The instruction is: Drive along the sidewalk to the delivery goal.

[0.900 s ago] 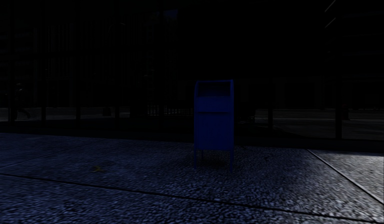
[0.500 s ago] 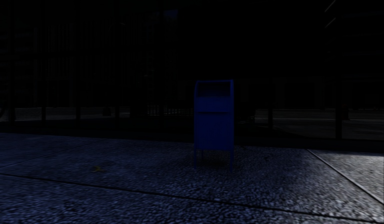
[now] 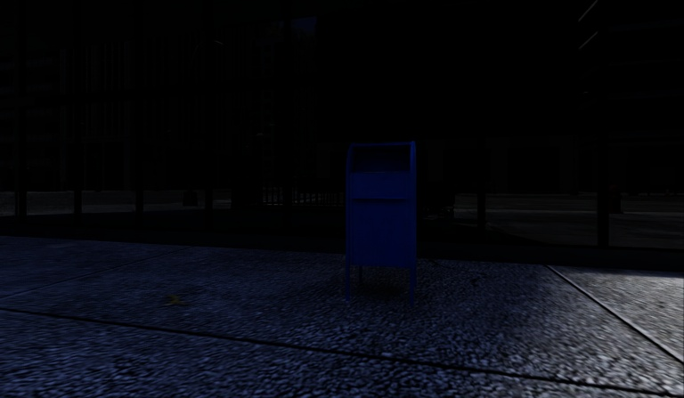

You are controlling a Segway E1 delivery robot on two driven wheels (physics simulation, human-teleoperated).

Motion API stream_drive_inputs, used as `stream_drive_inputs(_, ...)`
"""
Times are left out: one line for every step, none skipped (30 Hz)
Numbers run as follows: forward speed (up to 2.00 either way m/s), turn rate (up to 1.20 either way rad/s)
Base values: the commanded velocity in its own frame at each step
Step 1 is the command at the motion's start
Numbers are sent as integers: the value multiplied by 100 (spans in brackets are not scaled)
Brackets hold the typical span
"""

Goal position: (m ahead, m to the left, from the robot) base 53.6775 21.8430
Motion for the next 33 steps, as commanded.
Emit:
stream_drive_inputs(0,0)
stream_drive_inputs(0,0)
stream_drive_inputs(0,0)
stream_drive_inputs(0,4)
stream_drive_inputs(0,34)
stream_drive_inputs(0,62)
stream_drive_inputs(0,87)
stream_drive_inputs(0,87)
stream_drive_inputs(0,120)
stream_drive_inputs(0,120)
stream_drive_inputs(0,120)
stream_drive_inputs(0,120)
stream_drive_inputs(0,120)
stream_drive_inputs(0,120)
stream_drive_inputs(0,120)
stream_drive_inputs(0,120)
stream_drive_inputs(0,120)
stream_drive_inputs(0,120)
stream_drive_inputs(0,120)
stream_drive_inputs(0,120)
stream_drive_inputs(0,120)
stream_drive_inputs(0,120)
stream_drive_inputs(0,120)
stream_drive_inputs(0,120)
stream_drive_inputs(0,120)
stream_drive_inputs(0,120)
stream_drive_inputs(0,120)
stream_drive_inputs(0,120)
stream_drive_inputs(0,120)
stream_drive_inputs(0,120)
stream_drive_inputs(0,120)
stream_drive_inputs(0,120)
stream_drive_inputs(0,120)
